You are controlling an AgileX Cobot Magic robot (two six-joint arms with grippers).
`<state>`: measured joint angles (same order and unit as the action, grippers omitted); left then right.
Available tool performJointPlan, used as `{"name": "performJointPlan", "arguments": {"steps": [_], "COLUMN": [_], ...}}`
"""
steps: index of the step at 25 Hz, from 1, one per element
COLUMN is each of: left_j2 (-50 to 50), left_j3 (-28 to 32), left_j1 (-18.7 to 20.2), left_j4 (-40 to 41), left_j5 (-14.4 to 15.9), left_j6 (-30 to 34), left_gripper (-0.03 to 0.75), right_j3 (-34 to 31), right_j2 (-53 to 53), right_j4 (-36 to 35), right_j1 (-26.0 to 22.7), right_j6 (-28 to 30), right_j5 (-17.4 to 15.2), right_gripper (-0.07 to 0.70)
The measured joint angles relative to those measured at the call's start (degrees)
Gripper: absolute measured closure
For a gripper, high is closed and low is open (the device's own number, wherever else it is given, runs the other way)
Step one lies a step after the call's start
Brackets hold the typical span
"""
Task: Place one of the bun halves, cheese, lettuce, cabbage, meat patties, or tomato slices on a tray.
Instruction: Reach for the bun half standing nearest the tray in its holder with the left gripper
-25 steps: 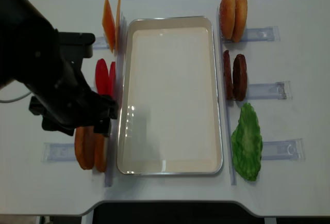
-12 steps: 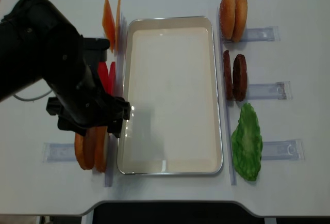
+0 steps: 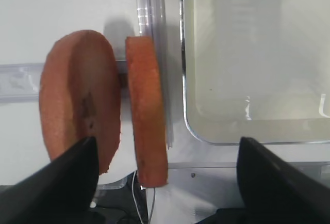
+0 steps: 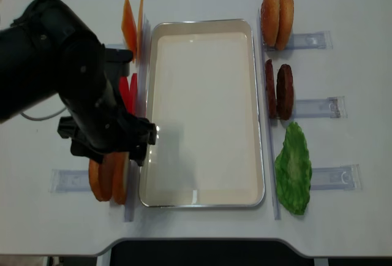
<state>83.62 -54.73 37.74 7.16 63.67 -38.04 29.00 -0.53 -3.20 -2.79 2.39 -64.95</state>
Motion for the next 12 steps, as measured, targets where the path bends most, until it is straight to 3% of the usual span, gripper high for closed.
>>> {"name": "performJointPlan", "arguments": {"steps": [12], "left_j2": [3.9], "left_j3": [0.06], "left_j1": [0.04], "left_j4": [0.0], "left_j5": [-0.34], "left_j6": [0.53], "left_gripper": [0.073], "right_j3": [0.0], "right_j2": [0.0], "right_j4": [0.0], "right_j1": [0.0], "right_j6": [0.0], "right_j5": [0.0], "right_gripper": [0.163]}}
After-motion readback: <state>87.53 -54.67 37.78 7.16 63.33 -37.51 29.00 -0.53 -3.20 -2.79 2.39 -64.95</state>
